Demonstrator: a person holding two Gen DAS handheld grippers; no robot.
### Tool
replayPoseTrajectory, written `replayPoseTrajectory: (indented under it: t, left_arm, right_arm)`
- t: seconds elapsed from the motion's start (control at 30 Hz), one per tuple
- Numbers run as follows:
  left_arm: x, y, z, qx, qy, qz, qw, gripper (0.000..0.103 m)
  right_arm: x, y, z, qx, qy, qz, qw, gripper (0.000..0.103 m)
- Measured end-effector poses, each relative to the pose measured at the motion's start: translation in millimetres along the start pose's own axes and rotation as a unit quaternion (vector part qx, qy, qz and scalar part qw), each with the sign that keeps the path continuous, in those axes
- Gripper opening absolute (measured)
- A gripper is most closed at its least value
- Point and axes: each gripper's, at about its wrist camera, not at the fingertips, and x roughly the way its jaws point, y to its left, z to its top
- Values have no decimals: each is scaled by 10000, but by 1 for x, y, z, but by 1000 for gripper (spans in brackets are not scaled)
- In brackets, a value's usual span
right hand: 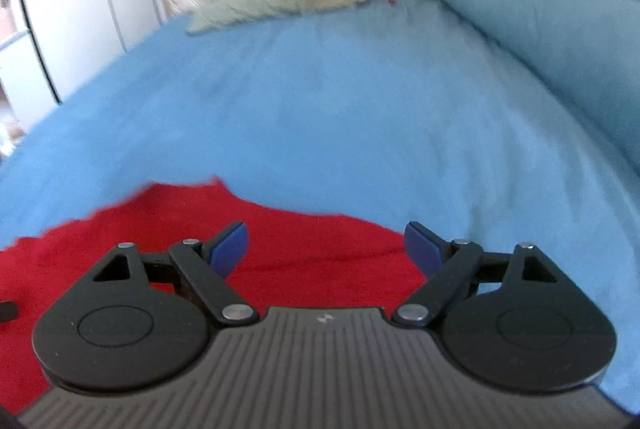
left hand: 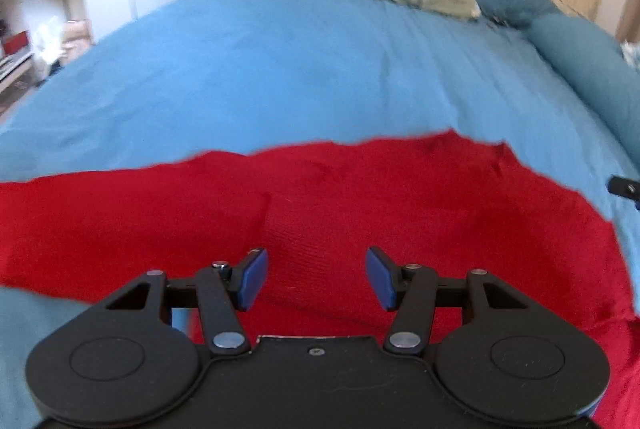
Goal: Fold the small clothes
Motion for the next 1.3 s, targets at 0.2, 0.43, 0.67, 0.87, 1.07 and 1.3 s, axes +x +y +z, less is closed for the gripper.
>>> replayPoseTrajectory:
  t: [0.2, 0.43, 0.67, 0.87, 1.07, 1.3]
  left_arm:
    - [-61, 46, 3, -430, -271, 358, 9981, 100]
    - [-98, 144, 1, -1597, -336, 784, 9835, 103]
    - [-99, 250, -6, -2437, -406, 1188, 9617, 90]
    - [-67, 321, -19, -3042, -207, 1291, 9436, 63]
    - [-41, 349, -27, -3227, 50, 1286, 9377, 47]
    - [-26, 349, -20, -3119, -165, 1413, 9394, 35]
  right_arm:
    - [-65, 52, 8, -52, 197, 102, 9997, 103]
    - [-101, 126, -8, -109, 509, 616, 9967, 103]
    - [-103, 197, -42, 52, 820, 772, 9936, 103]
    - [-90, 240, -64, 192, 1035, 773, 9914, 103]
    - [-84, 269, -76, 212, 1087, 554, 9923, 103]
    - [-81, 281, -79, 311, 1024, 435, 9933, 103]
